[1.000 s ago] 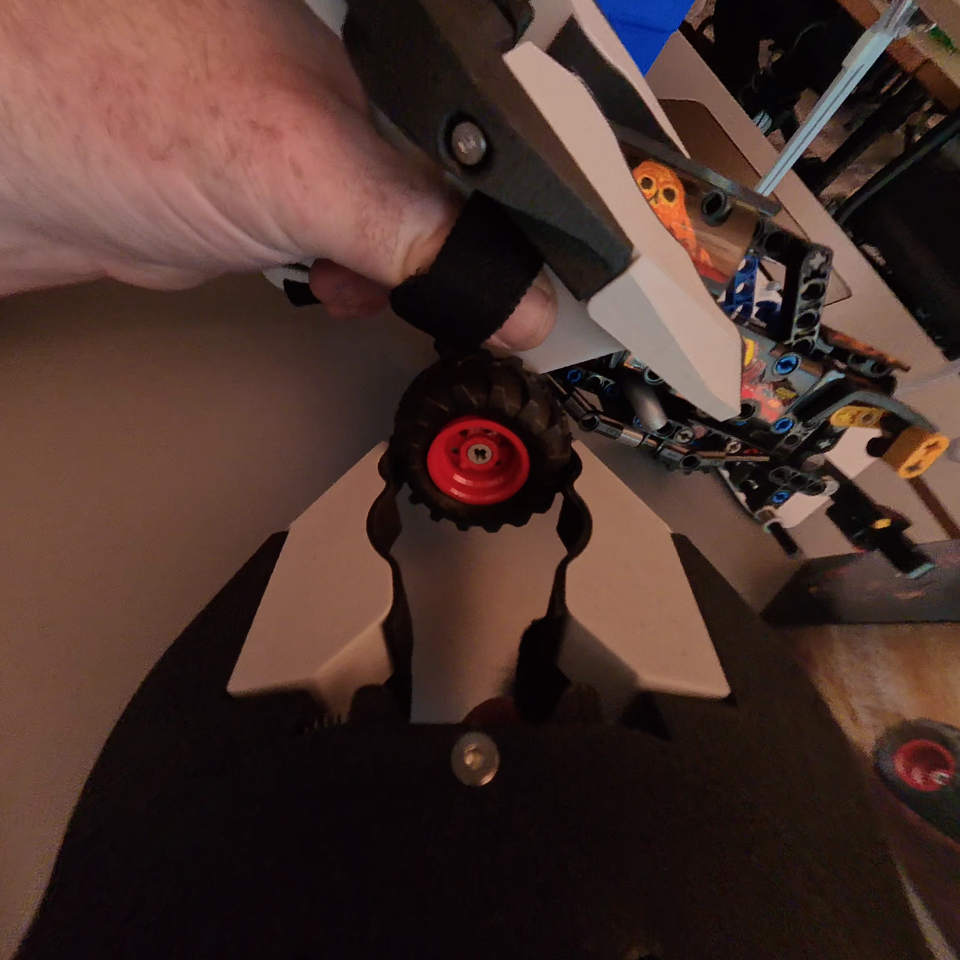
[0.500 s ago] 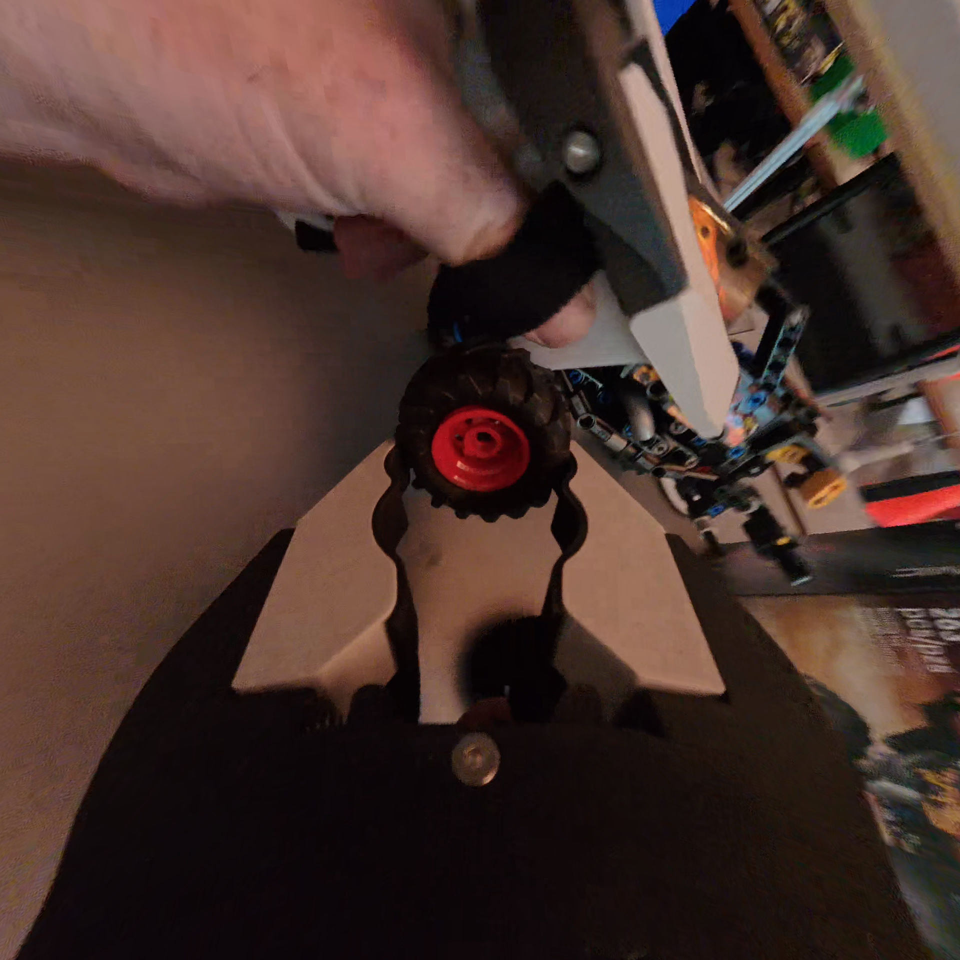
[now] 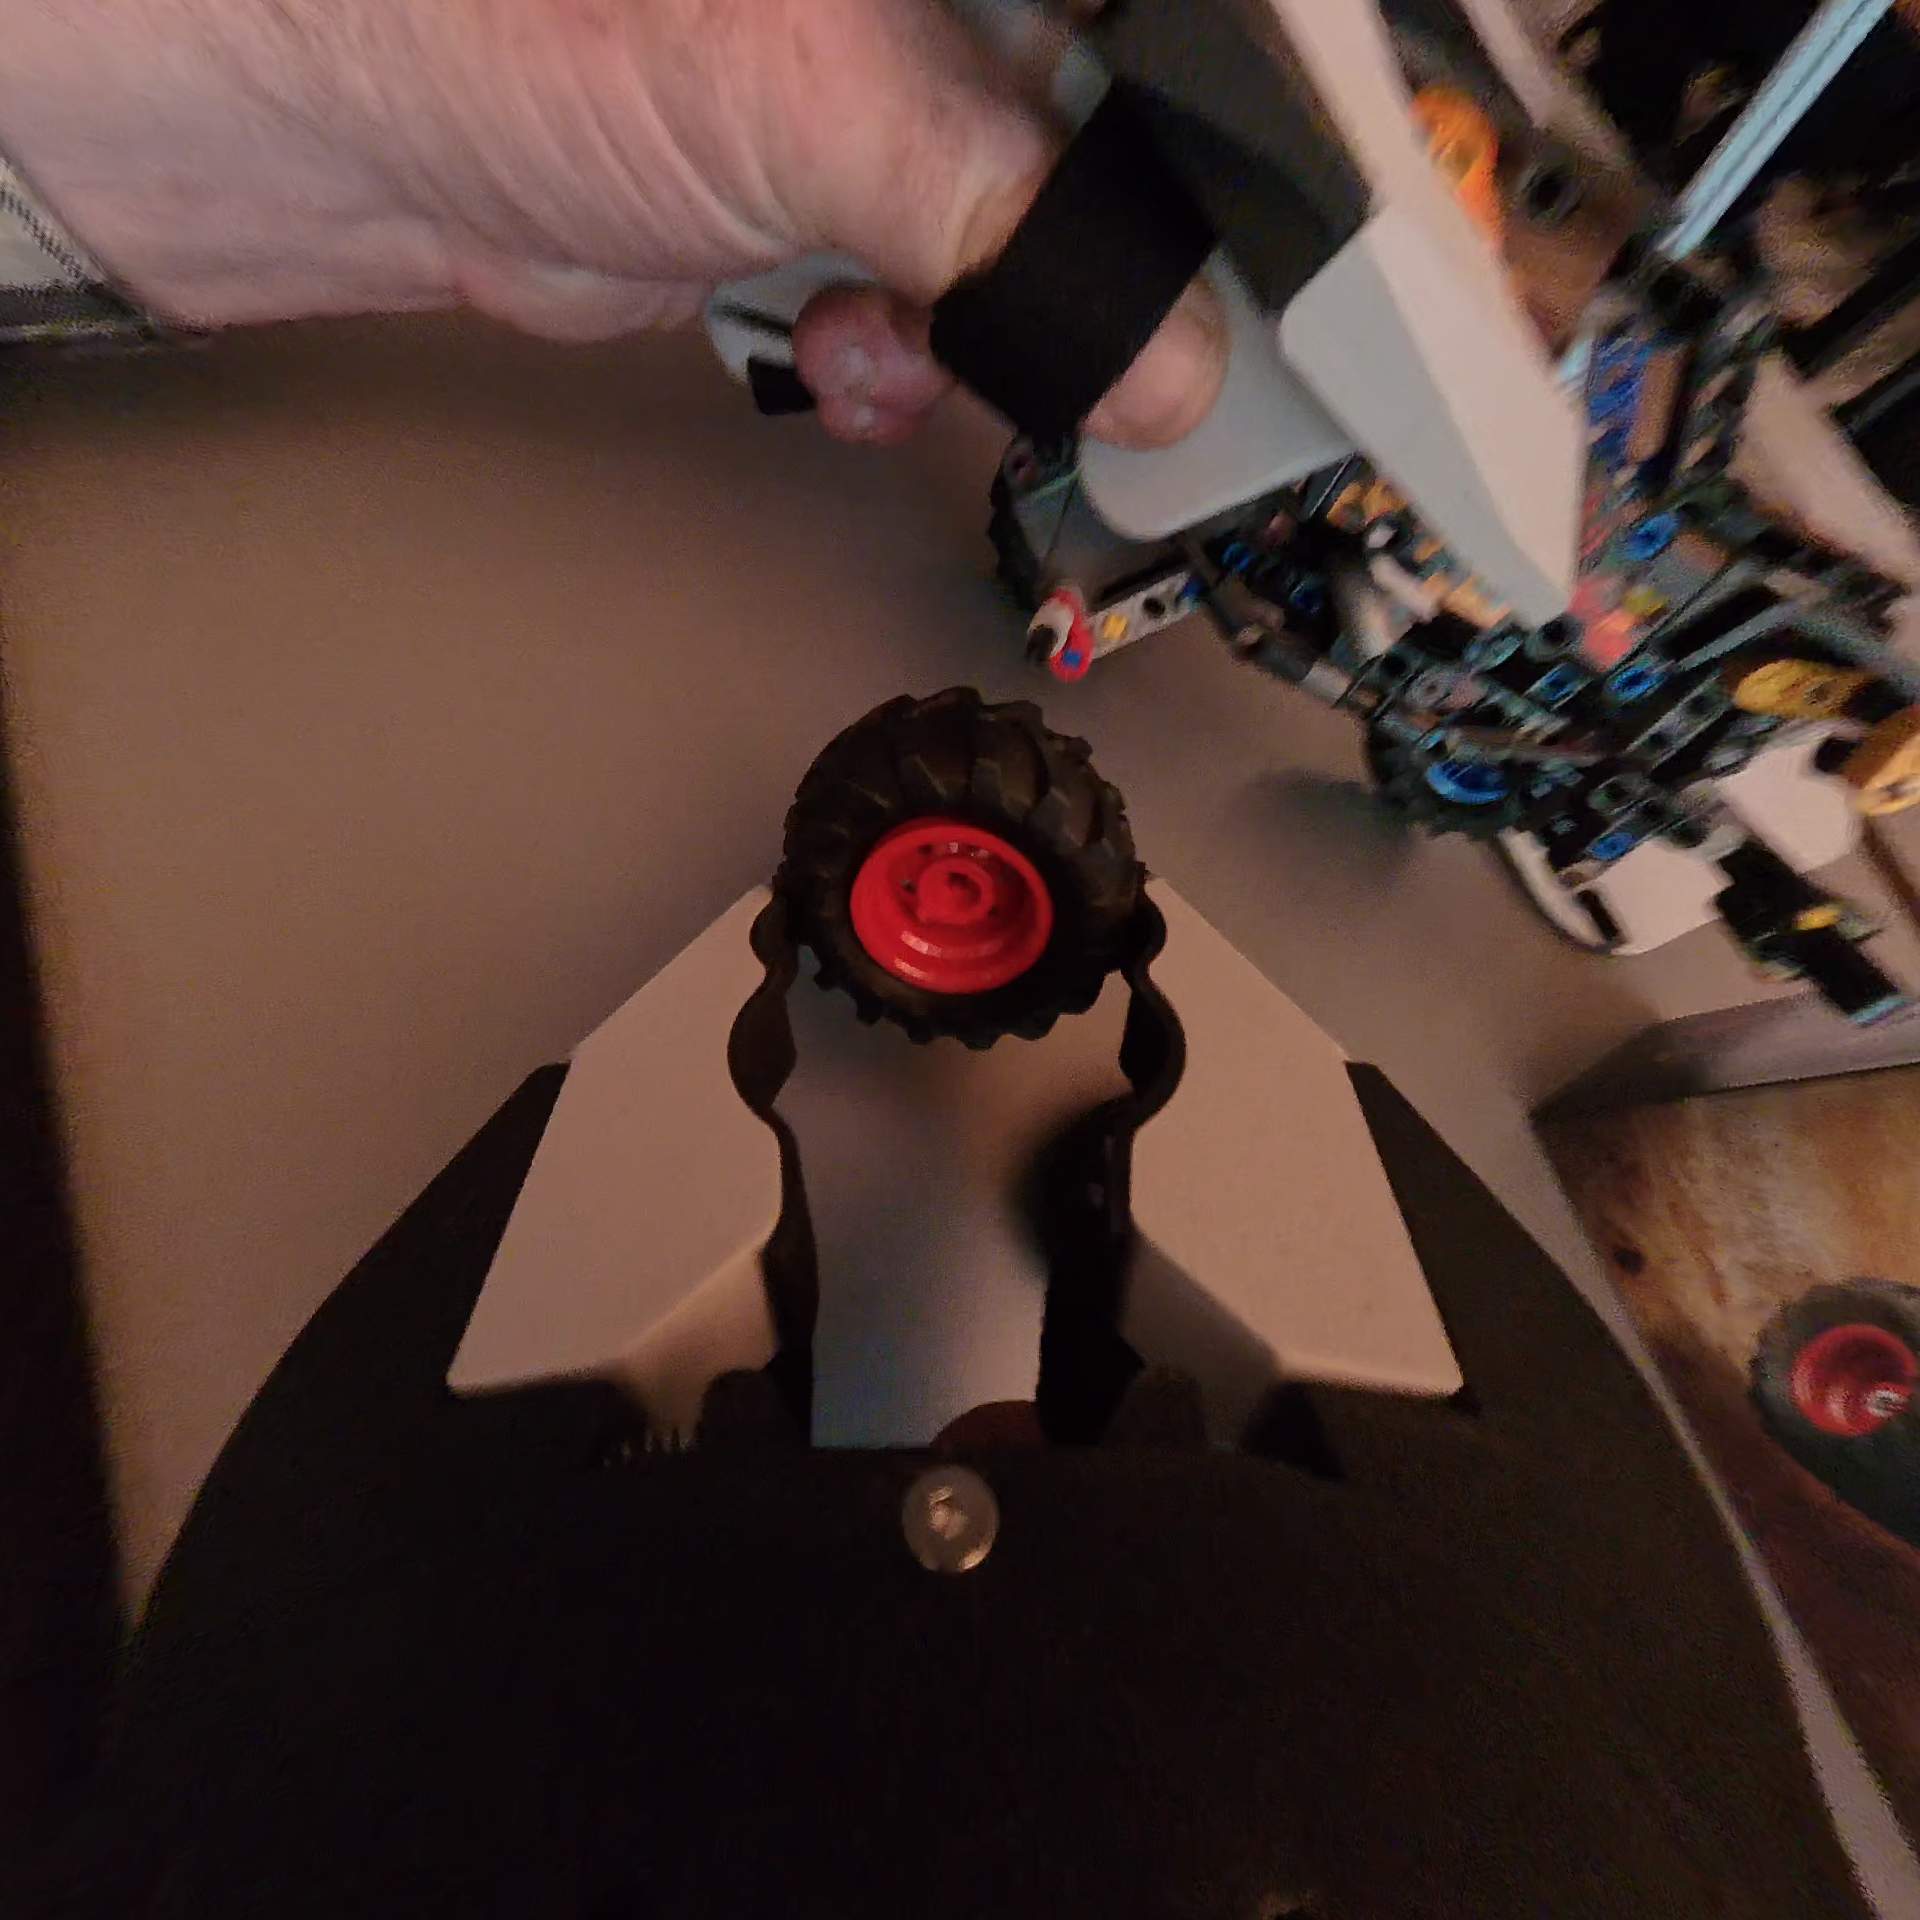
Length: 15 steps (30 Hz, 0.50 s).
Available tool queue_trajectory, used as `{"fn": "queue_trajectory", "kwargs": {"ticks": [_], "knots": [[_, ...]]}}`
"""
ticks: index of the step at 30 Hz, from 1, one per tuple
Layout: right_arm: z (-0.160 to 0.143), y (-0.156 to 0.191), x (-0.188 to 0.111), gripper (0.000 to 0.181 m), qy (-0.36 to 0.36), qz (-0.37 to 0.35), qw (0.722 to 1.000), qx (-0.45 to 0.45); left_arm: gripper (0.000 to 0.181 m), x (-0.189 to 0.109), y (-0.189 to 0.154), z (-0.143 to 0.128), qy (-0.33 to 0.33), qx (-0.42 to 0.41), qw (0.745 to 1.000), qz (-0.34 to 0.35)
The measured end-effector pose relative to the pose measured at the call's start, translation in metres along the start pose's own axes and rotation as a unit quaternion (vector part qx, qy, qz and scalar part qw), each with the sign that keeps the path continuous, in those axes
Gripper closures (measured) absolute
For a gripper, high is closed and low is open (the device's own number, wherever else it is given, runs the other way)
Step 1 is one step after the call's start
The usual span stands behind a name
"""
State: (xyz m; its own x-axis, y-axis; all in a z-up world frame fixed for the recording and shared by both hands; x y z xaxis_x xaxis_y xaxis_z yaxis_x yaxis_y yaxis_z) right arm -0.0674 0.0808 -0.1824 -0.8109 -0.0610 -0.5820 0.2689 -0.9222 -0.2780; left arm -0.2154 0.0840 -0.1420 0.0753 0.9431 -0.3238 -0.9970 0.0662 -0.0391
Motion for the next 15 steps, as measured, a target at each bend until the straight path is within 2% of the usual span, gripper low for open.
{"fn": "queue_trajectory", "kwargs": {"ticks": [3, 6, 7, 9, 12, 15], "knots": [[-0.022, 0.006, 0.003, 0.116, 0.053, 0.075, 0.996, 0.015, 0.092, -0.002, 0.001, -0.001, 0.000, -0.007, 1.000, -0.009], [-0.019, 0.006, -0.005, 0.093, 0.045, 0.079, 0.996, 0.006, 0.092, -0.002, 0.000, 0.000, 0.005, -0.007, 1.000, -0.017], [-0.016, 0.004, -0.007, 0.092, 0.036, 0.082, 0.996, 0.013, 0.092, -0.003, 0.000, -0.001, 0.008, -0.007, 1.000, -0.022], [-0.013, -0.005, -0.013, 0.102, 0.010, 0.081, 0.996, 0.034, 0.092, -0.005, 0.001, -0.001, 0.011, -0.011, 0.999, -0.032], [-0.009, -0.029, -0.022, 0.106, -0.005, 0.019, 0.999, 0.044, 0.093, -0.011, 0.007, -0.002, 0.011, -0.029, 0.999, -0.044], [-0.002, -0.056, -0.033, 0.102, -0.039, -0.048, 0.996, 0.069, 0.094, -0.018, 0.012, -0.004, 0.016, -0.047, 0.997, -0.064]]}}
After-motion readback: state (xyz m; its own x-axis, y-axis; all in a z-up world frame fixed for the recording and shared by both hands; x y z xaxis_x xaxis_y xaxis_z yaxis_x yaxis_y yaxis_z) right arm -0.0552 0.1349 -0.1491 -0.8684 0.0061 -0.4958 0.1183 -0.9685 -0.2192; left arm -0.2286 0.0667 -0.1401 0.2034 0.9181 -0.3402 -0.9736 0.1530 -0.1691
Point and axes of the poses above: each gripper's, where its closed fingertips meet, x out along the fingers, z out of its top, y = z × x across the jaws, the point moved 7 cm from there along -x, back along the fingers, and after that the axes turned 2 degrees about -z, right-handed, at the moved point
